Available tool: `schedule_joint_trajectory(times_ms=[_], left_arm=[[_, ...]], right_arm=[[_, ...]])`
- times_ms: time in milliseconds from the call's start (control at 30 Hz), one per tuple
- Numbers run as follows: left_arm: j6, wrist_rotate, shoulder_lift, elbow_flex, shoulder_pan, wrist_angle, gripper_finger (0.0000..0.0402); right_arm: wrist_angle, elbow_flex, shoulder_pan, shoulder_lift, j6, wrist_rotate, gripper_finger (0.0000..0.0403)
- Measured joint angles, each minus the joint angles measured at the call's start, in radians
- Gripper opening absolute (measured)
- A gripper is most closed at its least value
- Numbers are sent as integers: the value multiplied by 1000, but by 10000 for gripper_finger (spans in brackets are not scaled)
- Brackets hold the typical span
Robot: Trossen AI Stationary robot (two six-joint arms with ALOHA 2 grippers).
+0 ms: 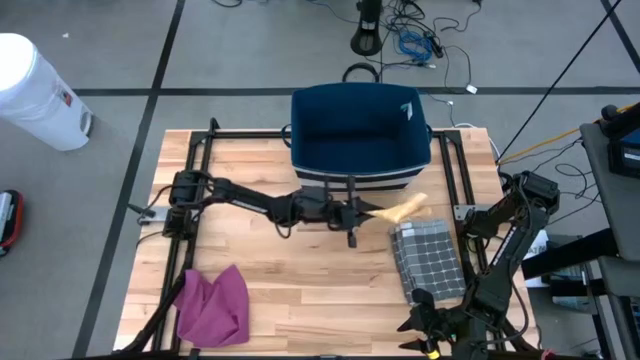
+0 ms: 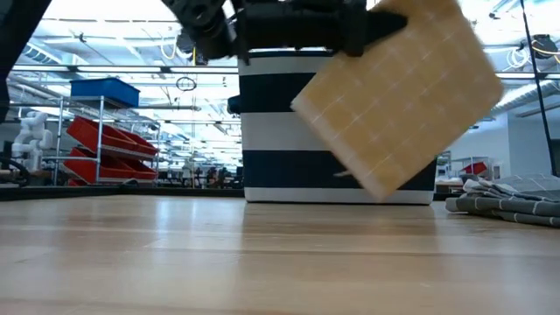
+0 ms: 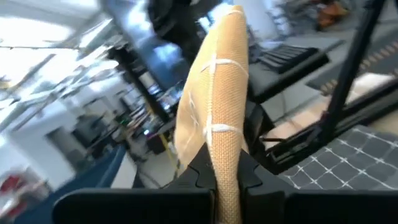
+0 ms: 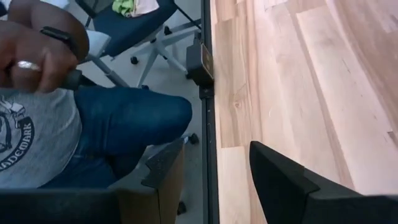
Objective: Fold towel
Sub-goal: Stack the orange patterned towel on the gray patterned towel
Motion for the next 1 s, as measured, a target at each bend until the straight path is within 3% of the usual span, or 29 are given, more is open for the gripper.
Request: schedule_joint_trajectory(times_ms=[200,367,867,1000], left_arm=[[79,81,54,195,33,-239,5],[101,164,107,283,73,-261,5],[93,379,159,450,132,-305,5],[106,461,159,451,114,-411,5]], right_arm=[[-1,0,-1,0,26,19,167],[-4,0,-1,0,60,19,167],[-8,0,34,88,287,19,167],[2,0,34,134,296,18,167]])
